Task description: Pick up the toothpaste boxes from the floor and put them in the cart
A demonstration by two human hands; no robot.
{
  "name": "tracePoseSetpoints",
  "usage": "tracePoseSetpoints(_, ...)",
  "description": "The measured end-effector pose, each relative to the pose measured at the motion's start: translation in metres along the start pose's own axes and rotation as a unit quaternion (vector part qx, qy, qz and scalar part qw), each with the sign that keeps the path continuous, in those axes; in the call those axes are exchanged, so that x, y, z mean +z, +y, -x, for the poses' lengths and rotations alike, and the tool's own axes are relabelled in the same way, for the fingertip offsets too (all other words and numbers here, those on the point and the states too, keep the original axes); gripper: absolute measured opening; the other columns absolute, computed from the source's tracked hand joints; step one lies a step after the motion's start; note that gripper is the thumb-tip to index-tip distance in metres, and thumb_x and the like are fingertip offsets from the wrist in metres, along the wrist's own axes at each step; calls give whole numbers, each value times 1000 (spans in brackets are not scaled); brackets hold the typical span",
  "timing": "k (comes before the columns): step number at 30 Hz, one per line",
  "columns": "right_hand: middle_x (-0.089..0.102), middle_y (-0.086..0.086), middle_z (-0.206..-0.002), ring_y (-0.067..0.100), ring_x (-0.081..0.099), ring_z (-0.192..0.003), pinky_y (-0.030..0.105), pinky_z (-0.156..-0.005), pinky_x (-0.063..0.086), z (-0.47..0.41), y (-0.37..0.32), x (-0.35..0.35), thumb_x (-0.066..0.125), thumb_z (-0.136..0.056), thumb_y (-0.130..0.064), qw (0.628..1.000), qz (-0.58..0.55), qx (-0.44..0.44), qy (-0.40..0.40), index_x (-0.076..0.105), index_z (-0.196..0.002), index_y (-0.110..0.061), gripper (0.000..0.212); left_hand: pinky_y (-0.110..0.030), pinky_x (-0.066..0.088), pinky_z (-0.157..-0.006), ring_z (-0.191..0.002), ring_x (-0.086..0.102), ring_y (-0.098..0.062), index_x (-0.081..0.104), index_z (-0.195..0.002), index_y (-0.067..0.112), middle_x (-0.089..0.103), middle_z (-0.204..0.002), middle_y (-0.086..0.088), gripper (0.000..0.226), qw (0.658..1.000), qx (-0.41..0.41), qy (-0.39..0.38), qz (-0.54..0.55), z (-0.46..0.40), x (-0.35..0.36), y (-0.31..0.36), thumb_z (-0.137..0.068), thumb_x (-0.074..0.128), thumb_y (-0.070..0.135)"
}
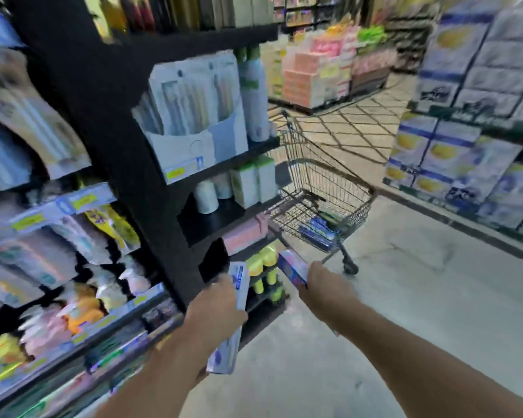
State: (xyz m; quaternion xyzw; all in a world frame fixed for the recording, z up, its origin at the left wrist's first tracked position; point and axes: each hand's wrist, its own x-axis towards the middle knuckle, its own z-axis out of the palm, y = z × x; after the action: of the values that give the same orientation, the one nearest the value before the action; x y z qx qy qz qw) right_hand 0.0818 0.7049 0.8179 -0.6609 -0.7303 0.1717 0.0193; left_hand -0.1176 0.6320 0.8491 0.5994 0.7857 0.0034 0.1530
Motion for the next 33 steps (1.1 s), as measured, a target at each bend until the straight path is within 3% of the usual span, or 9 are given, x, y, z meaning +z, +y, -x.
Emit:
tracePoseSetpoints(4,64,4,-98,30,64,-94,32,-65,37,-41,58,-15,44,-93,-31,997,-47,59,-1,38,-101,-22,14,-33,46,-75,-107,61,-30,39,-118,9,60,-114,-9,51,997,63,-22,-42,-61,12,67,-81,64,33)
tracePoseSetpoints(8,64,5,-101,32,65,-94,33,-67,39,-88,98,-23,44,-91,-43,995,-49,91,8,44,-122,-21,38,-33,47,-84,-115,57,-29,30,-136,1,55,-127,-13,71,990,110,-54,-76,-129,26,121,-87,60,43)
tracePoseSetpoints(12,62,7,-109,31,63,-98,32,-68,41,-144,127,-45,46,-96,-31,993,-30,110,3,34,-103,-25,15,-35,47,-77,-109,59,-30,33,-130,5,56,-123,-12,66,985,138,-79,-64,-206,28,170,-84,64,41)
tracePoseSetpoints(16,64,8,-103,31,62,-88,31,-65,38,-204,152,-70,45,-95,-32,985,-56,163,3,34,-92,-24,14,-34,44,-72,-107,60,-31,33,-129,6,56,-120,-12,68,980,154,-114,-53,-275,11,221,-83,68,43)
tracePoseSetpoints(20,61,8,-103,30,57,-83,32,-65,39,-256,173,-107,41,-98,-30,985,-48,163,5,25,-93,-28,17,-35,49,-79,-104,60,-30,33,-133,5,58,-118,-11,69,975,186,-119,-39,-344,0,274,-84,68,38)
tracePoseSetpoints(24,55,9,-102,27,48,-78,32,-67,39,-301,203,-131,41,-100,-29,989,-55,141,2,31,-111,-28,15,-34,50,-73,-91,59,-27,37,-128,6,60,-109,-8,60,972,199,-125,-26,-399,-1,328,-85,67,36)
tracePoseSetpoints(28,57,5,-98,27,51,-77,31,-65,37,-370,256,-130,46,-96,-31,983,-56,173,-5,29,-104,-27,19,-33,52,-64,-83,58,-24,35,-129,5,53,-94,-5,62,972,199,-125,-18,-459,10,381,-85,66,35)
tracePoseSetpoints(31,56,1,-92,25,53,-78,31,-65,40,-425,298,-134,46,-94,-30,982,-56,180,-6,39,-102,-19,15,-29,43,-52,-78,58,-23,35,-128,6,50,-87,-2,62,979,173,-109,-5,-499,17,409,-84,66,36)
tracePoseSetpoints(33,53,1,-88,25,57,-80,31,-65,42,-457,319,-144,46,-94,-30,986,-55,160,-12,44,-105,-19,15,-29,42,-53,-80,58,-22,35,-127,6,50,-89,-1,61,984,134,-113,8,-521,17,421,-84,67,36)
